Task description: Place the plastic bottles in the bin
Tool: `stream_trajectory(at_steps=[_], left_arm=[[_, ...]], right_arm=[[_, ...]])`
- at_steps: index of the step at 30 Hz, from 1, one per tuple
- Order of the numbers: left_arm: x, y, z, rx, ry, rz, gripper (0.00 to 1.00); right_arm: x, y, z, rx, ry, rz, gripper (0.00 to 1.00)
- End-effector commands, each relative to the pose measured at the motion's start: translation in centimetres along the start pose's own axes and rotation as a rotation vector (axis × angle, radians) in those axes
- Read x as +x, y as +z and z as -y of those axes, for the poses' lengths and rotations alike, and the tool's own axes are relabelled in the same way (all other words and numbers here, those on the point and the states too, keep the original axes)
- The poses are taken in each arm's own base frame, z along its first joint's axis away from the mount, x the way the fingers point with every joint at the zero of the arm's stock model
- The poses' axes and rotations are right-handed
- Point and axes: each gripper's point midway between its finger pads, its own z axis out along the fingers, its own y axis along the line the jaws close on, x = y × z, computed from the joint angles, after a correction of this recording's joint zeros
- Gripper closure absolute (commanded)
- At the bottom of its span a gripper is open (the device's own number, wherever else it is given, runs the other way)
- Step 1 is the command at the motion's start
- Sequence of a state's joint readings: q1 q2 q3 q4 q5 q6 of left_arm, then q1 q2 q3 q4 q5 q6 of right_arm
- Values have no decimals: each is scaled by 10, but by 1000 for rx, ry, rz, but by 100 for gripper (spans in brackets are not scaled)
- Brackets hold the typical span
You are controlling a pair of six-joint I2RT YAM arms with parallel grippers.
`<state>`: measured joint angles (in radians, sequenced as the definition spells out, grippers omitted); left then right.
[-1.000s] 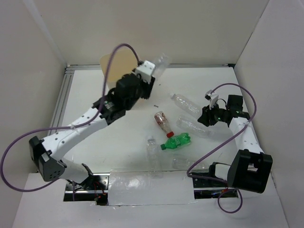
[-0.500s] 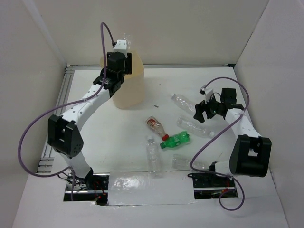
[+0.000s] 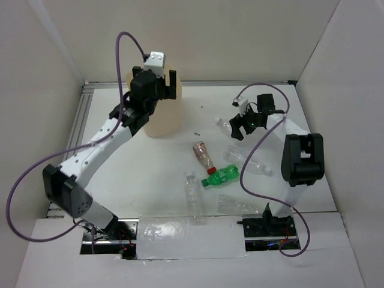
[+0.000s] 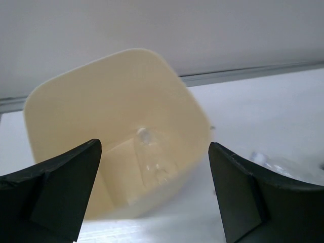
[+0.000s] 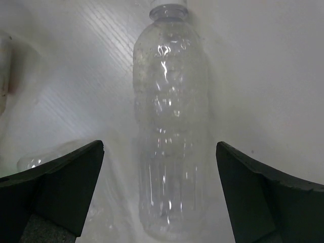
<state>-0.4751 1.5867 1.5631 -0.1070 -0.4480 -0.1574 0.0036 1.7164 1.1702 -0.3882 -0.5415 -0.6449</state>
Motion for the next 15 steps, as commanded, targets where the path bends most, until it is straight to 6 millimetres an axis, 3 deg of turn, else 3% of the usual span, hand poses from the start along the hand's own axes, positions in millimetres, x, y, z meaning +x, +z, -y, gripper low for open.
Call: stream_trajectory(at_steps=[1,3,4,5,6,7,9,10,11,13,14,15], left_arm=[[-34,-68,32,133,-19,84,1],[-14,-92,40,174,-34,31,1],[-15,-118,49,234,-101,24,1],[17,-126,54,251,-109,-49,1],[41,-138,56,271,-113,-121,1],[54,-160,67,317,-178,-164,1],[119,-179,71,321,-173,-333,1],[140,-195,85,360,-220,-402,1],[176,-204,86,360,-209,-478,1],[210,-227,101,405,-204,-565,1],[235,-234,102,385,-208,-626,1],[248,-238,107,391,-194,-651,1]], right_arm=[[-8,31,13,17,-42,-31,1],[-7,41,22,37,-45,-55,1],[-2,44,27,54,-41,-78,3],[9,53,25,39,-27,-102,4],[8,56,28,39,-38,-102,5],[11,58,28,29,-44,-114,12],[20,62,23,-7,-47,-141,22],[18,61,23,-18,-66,-138,30],[18,61,19,-39,-68,-137,48],[0,48,17,-49,-95,-105,58],[-20,35,16,-42,-117,-59,61],[-45,24,16,-38,-143,-21,64]])
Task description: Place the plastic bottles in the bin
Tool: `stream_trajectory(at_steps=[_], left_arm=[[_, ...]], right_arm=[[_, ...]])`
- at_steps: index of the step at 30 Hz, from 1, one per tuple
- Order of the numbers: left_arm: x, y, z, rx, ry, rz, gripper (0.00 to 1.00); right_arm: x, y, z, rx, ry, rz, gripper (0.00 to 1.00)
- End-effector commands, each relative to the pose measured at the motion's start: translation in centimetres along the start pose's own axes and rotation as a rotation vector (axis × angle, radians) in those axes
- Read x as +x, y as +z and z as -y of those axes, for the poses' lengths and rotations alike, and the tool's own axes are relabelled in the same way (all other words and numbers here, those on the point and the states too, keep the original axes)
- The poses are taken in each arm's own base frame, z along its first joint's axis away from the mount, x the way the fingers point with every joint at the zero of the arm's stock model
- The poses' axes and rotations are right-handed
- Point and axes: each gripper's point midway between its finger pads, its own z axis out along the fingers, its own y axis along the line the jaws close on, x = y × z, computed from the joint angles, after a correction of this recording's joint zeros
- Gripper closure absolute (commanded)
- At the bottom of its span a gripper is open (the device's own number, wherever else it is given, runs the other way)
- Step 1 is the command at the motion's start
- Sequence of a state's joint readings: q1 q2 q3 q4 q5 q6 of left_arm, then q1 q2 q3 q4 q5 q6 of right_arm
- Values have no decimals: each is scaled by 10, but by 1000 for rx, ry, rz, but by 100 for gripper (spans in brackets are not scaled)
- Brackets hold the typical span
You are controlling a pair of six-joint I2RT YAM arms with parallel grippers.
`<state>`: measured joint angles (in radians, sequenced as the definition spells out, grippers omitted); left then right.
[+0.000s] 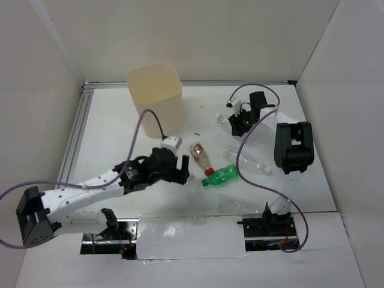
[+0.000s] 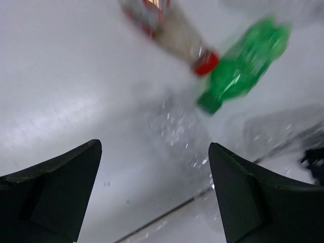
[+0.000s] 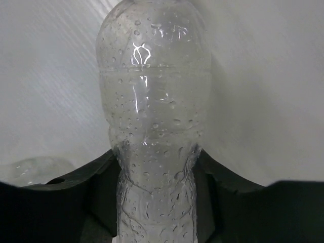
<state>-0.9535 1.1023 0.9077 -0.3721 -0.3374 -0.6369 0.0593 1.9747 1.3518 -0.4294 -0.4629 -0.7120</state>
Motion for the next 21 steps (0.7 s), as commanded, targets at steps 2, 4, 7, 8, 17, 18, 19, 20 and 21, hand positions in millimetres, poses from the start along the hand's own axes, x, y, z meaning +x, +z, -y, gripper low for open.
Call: stream_trajectory(at_steps=[2,4,7,8,17,18,19,20,21], left_arm=[[79,8,13,4,-91,-189,1],[102,13,23,62,-74,-228,1],[123,18,29,111,-69,-266,1],[127,21,28,114,-84,-263,1],[145,14,39,161,-72,-296,1],[146,12,37,162,-84,-294,1],[143,10,39,168,-98,-287,1],[144,9,37,168,-108,-287,1],[143,4,38,170,-116,-281,1]], right_arm=[[-108,-74,-9,12,-157,208,65],[-178,-110,-23,21,-227,344,65],[-268,-163,-42,80,-321,544,65],[-291,-171,-64,47,-330,603,65],[-416,-189,-155,-40,-486,933,65],[-419,-168,-161,-72,-470,922,65],[-431,-174,-166,-77,-468,955,65],[-432,-166,-166,-98,-450,952,64],[-436,-148,-174,-149,-432,956,62]])
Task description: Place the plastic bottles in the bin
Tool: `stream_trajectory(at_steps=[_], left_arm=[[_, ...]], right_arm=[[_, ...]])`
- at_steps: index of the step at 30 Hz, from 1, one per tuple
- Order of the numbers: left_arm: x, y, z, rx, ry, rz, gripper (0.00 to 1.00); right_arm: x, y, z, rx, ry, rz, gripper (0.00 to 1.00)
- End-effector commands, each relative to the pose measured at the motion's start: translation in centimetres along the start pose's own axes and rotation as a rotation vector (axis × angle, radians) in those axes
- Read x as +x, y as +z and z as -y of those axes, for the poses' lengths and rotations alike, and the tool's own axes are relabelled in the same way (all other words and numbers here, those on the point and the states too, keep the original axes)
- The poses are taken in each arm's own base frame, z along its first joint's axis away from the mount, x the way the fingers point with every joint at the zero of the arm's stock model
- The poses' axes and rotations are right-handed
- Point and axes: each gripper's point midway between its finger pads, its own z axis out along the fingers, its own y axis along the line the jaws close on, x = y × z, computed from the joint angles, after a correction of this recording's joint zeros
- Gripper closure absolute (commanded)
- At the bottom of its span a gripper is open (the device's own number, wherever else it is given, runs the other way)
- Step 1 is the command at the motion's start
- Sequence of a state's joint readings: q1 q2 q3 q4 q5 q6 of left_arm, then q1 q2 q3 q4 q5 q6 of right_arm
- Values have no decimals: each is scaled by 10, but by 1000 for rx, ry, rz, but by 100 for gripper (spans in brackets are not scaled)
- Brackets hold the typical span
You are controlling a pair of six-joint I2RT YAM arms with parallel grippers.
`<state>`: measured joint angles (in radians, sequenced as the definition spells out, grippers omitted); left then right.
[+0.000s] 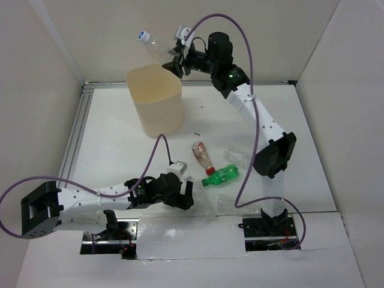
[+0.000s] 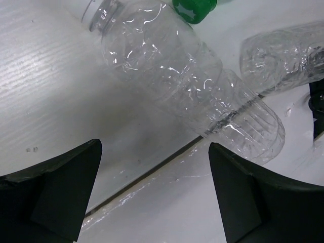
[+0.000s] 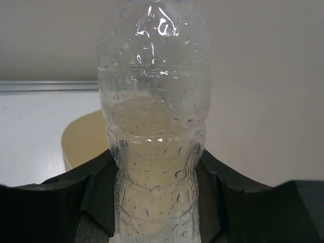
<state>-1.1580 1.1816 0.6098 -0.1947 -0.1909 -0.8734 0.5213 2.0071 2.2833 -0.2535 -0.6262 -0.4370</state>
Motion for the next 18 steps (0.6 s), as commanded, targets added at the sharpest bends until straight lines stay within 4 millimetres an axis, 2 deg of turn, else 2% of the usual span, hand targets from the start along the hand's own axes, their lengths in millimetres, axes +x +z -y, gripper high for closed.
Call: stream_trajectory(at_steps=[1,2,3,5,6,8,9,11,12,13,15,16,18], left_arm=[[-4,-13,7,42,-62,41,1],[-4,-13,7,42,-62,41,1],[-7,-16,10,54,-76,52,1],[-13,-24,12,70,-106,78,1],[-15,-27,15,79,-129,85,1],[-19,-29,20,97,-159,103,1],[-22,-29,24,110,-176,112,1],[-29,-31,34,151,-194,132,1],[-25,-25,35,148,-200,113,1],[-28,-25,39,150,-201,114,1],[-28,-22,44,153,-197,94,1],[-29,-17,46,138,-194,82,1],[-26,-13,44,107,-188,57,1]], right_arm=[[34,35,-7,-32,139,14,55],[34,35,-7,-32,139,14,55],[53,47,-15,-48,183,0,51],[59,53,-17,-58,192,5,37],[61,58,-22,-67,203,7,34],[64,60,-22,-67,204,6,33],[59,63,-29,-86,198,21,34],[52,63,-27,-82,195,37,36],[56,68,-33,-93,201,32,35],[51,67,-31,-90,195,41,32],[50,70,-35,-90,204,40,18],[51,69,-36,-93,210,33,3],[53,69,-37,-95,215,26,0]])
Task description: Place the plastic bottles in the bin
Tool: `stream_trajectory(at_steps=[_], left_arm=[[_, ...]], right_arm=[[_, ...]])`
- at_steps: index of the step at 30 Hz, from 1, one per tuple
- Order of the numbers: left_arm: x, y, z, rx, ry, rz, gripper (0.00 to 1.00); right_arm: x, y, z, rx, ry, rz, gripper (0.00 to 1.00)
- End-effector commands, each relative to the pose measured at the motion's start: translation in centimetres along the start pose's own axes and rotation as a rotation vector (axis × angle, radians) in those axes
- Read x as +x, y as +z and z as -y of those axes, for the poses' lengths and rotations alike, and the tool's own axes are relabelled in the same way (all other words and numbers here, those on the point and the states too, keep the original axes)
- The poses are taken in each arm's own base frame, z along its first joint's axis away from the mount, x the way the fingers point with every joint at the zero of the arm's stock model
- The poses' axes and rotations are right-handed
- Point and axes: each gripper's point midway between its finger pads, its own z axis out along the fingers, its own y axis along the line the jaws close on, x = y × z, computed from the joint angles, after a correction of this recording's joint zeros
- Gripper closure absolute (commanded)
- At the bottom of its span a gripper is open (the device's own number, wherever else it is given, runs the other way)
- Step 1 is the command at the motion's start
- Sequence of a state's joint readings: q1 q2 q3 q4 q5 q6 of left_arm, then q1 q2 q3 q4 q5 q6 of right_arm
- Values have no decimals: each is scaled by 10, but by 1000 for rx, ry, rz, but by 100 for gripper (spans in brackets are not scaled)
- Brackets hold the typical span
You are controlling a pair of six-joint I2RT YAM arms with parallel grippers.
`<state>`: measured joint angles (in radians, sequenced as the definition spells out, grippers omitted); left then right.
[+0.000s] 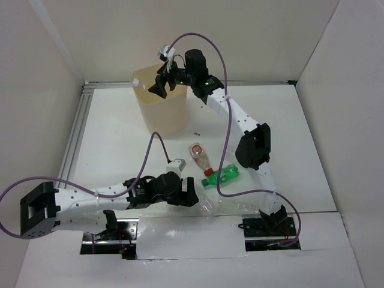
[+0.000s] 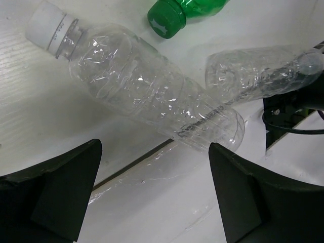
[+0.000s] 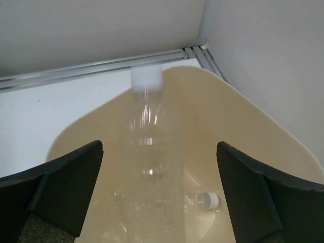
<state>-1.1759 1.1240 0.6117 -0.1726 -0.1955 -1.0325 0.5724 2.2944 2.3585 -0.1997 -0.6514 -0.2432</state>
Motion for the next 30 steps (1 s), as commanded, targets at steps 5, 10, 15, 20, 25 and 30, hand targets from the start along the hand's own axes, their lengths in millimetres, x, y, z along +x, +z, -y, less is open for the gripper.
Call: stream_trajectory(at_steps=[5,10,15,20,25,30], left_arm=[[-10,11,20,-35,-62,-13,1],[-16,21,18,-74,-98,19,1],[-11,40,9,-213,-93,-31,1],[-5,66,6,-283,-114,-37,1],[3,79,8,-309,-108,-87,10],[12,62,5,-292,-72,-108,56]], right_arm=[[-115,-46,-7,33,-120,176,0],[-140,-111,16,115,-115,165,0],[-74,-207,49,266,-3,-19,0],[-13,-299,38,365,93,-146,0],[70,-346,-11,396,70,-280,0],[103,-377,-59,364,70,-324,9]])
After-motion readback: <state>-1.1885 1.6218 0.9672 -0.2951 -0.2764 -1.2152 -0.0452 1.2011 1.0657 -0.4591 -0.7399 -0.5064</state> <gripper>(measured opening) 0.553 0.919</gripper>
